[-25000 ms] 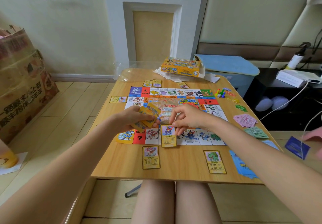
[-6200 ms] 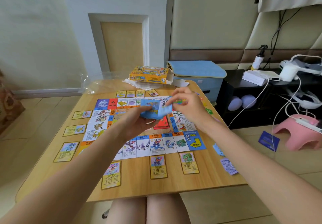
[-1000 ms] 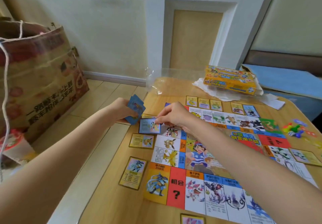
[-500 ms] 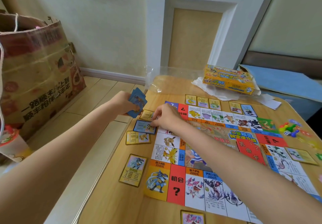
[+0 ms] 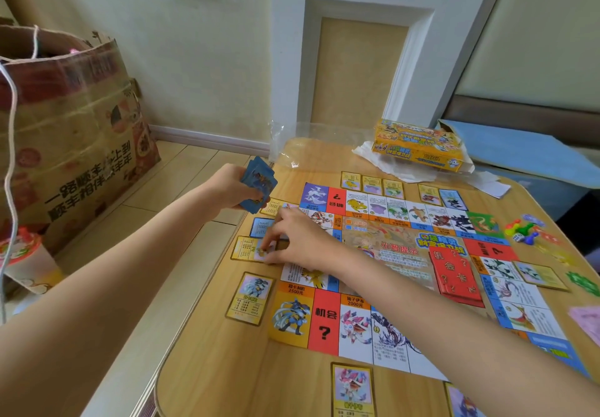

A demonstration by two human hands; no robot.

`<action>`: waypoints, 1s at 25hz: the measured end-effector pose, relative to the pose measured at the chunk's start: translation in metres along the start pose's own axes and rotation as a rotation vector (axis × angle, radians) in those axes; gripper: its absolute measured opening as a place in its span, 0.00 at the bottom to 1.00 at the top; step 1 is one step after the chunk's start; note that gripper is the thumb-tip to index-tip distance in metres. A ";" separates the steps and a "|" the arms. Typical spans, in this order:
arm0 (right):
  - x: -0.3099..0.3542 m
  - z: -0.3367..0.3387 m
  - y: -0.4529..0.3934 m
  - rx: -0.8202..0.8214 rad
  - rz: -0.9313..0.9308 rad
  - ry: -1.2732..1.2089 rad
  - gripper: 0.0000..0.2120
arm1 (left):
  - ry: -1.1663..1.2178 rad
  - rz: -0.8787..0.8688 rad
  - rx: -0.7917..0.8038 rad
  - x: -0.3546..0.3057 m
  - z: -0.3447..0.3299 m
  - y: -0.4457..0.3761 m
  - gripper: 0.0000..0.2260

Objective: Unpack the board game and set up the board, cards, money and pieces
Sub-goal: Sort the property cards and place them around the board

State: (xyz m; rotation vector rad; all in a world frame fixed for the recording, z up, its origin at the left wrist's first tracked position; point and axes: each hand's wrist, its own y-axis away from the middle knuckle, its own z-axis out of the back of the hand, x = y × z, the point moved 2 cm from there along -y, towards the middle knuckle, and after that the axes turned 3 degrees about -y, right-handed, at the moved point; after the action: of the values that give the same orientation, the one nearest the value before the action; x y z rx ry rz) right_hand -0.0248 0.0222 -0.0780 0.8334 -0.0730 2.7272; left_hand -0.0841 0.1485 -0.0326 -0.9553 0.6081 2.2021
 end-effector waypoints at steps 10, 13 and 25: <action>-0.008 0.004 0.005 -0.040 -0.076 0.017 0.18 | -0.004 0.003 0.014 -0.002 -0.003 0.009 0.17; -0.005 0.006 0.000 -0.004 -0.070 0.074 0.19 | -0.008 -0.002 0.010 -0.003 -0.005 0.008 0.18; -0.008 0.008 -0.001 0.037 -0.101 0.053 0.25 | -0.019 0.007 0.026 -0.003 -0.012 0.005 0.18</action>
State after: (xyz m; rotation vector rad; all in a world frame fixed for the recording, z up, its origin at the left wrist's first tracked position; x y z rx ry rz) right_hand -0.0143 0.0202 -0.0760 0.7530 0.0292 2.6614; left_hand -0.0809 0.1370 -0.0373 -0.9190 0.6306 2.2019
